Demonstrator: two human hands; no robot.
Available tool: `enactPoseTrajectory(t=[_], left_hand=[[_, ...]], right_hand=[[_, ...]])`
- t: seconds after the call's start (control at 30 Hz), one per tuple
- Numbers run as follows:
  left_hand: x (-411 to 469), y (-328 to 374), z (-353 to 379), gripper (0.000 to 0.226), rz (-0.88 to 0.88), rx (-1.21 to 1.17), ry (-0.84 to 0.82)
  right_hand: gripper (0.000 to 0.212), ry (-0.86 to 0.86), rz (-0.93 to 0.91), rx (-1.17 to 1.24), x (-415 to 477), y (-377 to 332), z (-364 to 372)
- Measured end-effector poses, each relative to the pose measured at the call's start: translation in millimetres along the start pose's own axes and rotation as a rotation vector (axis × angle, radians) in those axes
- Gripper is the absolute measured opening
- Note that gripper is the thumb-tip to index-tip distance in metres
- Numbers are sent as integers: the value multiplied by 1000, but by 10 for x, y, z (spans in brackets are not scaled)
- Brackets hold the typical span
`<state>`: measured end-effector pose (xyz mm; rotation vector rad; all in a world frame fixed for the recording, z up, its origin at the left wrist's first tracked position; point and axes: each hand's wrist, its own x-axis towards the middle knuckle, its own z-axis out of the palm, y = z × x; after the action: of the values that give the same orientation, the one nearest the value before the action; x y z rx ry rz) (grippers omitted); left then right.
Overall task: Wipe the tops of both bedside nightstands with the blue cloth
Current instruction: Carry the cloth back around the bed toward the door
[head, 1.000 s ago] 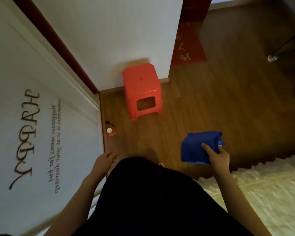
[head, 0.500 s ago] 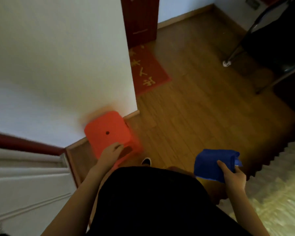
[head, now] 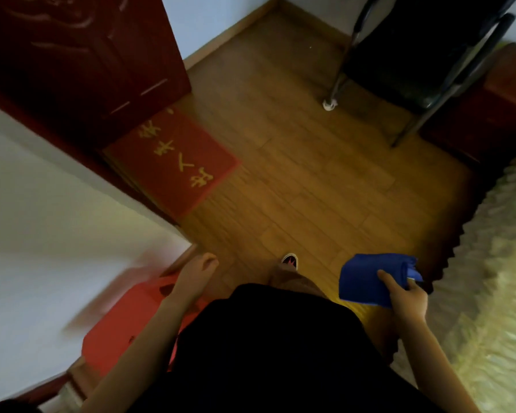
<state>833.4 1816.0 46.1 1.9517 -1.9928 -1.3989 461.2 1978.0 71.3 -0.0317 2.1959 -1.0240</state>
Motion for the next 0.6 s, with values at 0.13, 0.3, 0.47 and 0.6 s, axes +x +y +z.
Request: enactPoseTrajectory(t=[0.13,0.3,0.47,0.6], left_hand=[[581,478,-77,27,-25,21,86],[1190,1051,-230,32,-59,47,77],[1933,1524,-315,34,-89,16,61],[2795,1995,-463,33,-88,13,15]], right_hand=[[38,-50,-15,21,531,-706,307],[20,-155,-24,80,1101,-1540,688],[19,-185,-13,82,1716,-2227,949],[19,-126,23,96,2339,-2740,1095]])
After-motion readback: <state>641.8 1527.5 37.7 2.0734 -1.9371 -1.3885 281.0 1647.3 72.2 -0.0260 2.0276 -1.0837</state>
